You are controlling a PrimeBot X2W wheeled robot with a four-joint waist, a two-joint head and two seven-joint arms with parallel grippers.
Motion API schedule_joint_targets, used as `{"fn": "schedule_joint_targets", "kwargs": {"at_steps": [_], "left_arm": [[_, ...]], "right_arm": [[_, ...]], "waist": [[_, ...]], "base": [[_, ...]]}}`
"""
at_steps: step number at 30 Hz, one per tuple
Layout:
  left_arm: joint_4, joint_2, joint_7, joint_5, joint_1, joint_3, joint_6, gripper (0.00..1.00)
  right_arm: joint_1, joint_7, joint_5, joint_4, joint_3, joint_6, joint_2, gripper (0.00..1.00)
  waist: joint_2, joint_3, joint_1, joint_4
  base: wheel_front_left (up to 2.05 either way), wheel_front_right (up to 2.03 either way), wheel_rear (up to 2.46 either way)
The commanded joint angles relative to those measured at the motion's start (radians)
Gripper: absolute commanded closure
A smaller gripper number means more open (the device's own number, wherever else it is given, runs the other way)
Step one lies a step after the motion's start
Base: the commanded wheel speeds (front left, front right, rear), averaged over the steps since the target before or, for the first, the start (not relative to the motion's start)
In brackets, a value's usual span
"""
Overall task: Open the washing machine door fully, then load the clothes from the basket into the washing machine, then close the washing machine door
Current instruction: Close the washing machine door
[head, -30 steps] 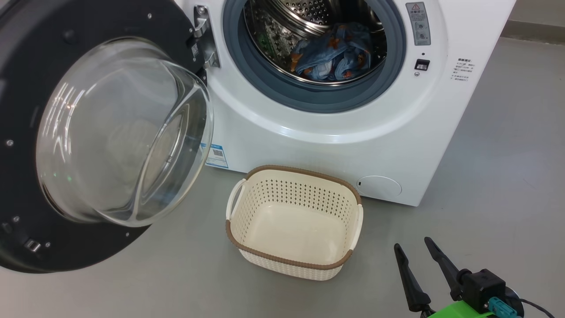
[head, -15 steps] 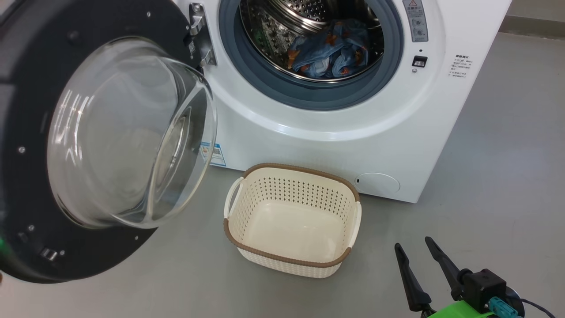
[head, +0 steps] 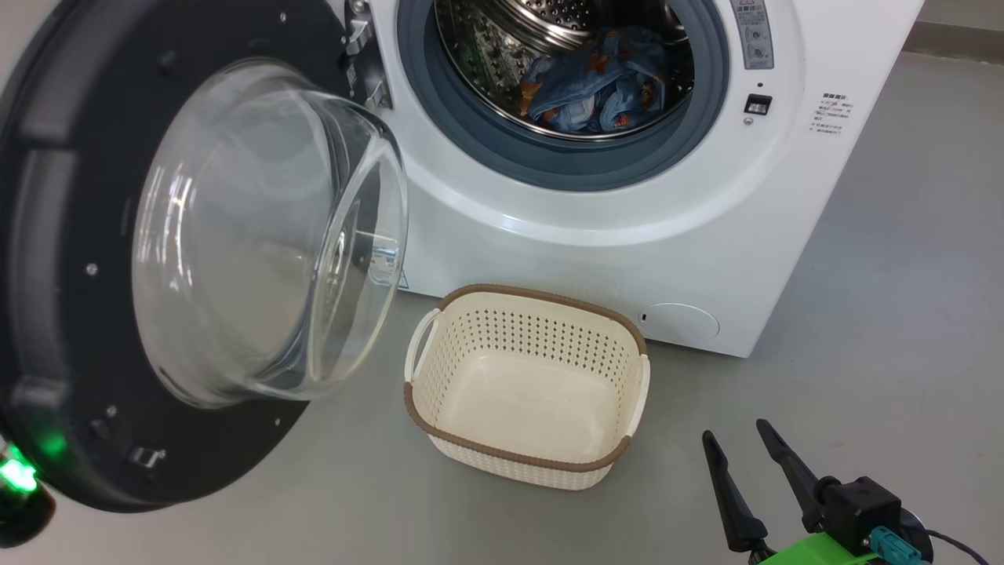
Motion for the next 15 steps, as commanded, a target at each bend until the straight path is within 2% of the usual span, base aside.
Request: {"fn": "schedule_joint_targets", "kwargs": {"at_steps": [1,7,15], "left_arm": [[-0.032,0.02,0.02,0.007,0.003,0.003,0.005,1.0],[-0.183,-0.004,0.091,0.026,0.085,-0.037,0.067,1.0],[-0.461,-0.042,0.186,0.03,0.22,-0.079,0.186,1.0]], "right_arm": [[-0.041,-0.005,-0.004,-0.027,0.024,0.002,-0.008,0.0],[-0.039,-0.005,-0.001,-0.026,0.023,0.002,-0.008,0.0],[-0.04,-0.005,0.006,-0.024,0.022,0.002,-0.008,0.0]], "waist": [[-0.0001,0.0,0.0,0.0],[-0.0001,-0.002,0.0,0.001],[-0.0001,-0.001,0.0,-0.005]], "base": [[0.0,0.0,0.0],[0.0,0.0,0.0],[0.0,0.0,0.0]]}}
